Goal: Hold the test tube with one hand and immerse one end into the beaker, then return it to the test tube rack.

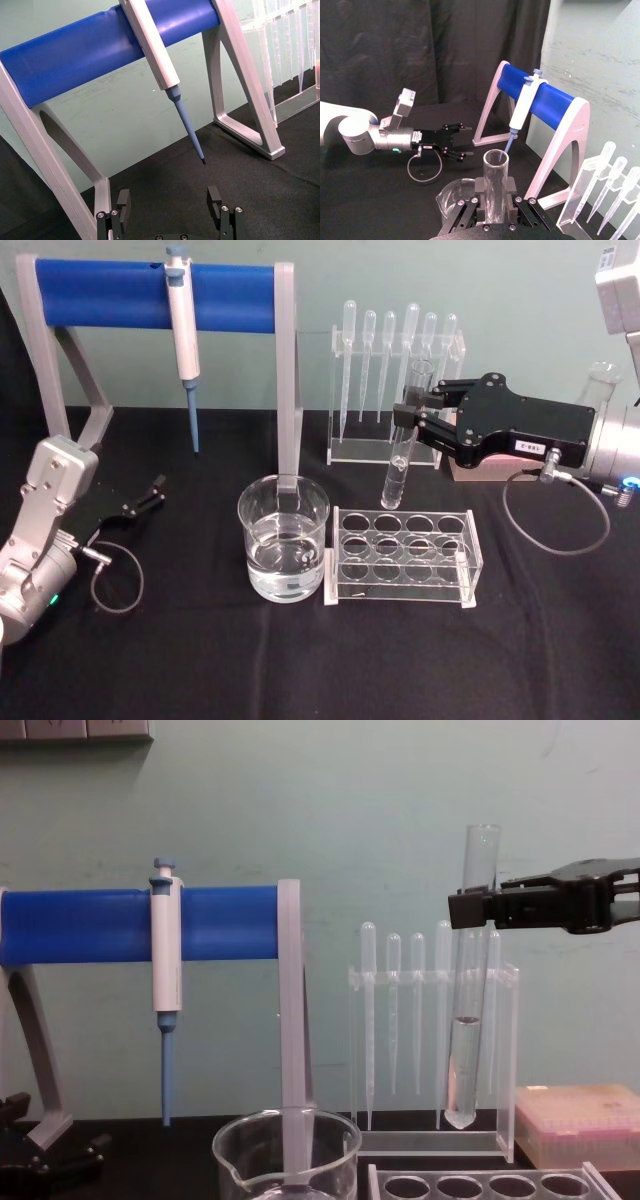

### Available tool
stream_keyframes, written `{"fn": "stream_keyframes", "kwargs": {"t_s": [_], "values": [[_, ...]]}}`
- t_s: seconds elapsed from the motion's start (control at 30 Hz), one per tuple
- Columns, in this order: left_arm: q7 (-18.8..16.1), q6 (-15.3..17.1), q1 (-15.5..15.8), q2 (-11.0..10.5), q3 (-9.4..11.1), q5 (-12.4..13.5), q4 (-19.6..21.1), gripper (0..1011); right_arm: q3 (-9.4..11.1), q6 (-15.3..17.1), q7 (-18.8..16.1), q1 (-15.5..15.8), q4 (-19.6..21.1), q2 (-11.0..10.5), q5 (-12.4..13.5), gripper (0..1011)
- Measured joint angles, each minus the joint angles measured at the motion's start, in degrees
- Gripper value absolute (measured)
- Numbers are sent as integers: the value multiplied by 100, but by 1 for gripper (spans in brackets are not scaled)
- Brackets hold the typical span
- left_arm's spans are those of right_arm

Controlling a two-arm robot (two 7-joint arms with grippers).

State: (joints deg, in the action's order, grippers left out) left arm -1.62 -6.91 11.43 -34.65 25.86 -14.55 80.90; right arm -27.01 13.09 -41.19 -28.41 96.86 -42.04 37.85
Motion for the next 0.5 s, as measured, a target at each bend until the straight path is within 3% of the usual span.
{"fn": "stream_keyframes", "kwargs": {"t_s": [0.5], "values": [[0, 0, 0, 0, 0, 0, 0, 1000, 0, 0, 0, 0, 0, 0, 0, 235]]}}
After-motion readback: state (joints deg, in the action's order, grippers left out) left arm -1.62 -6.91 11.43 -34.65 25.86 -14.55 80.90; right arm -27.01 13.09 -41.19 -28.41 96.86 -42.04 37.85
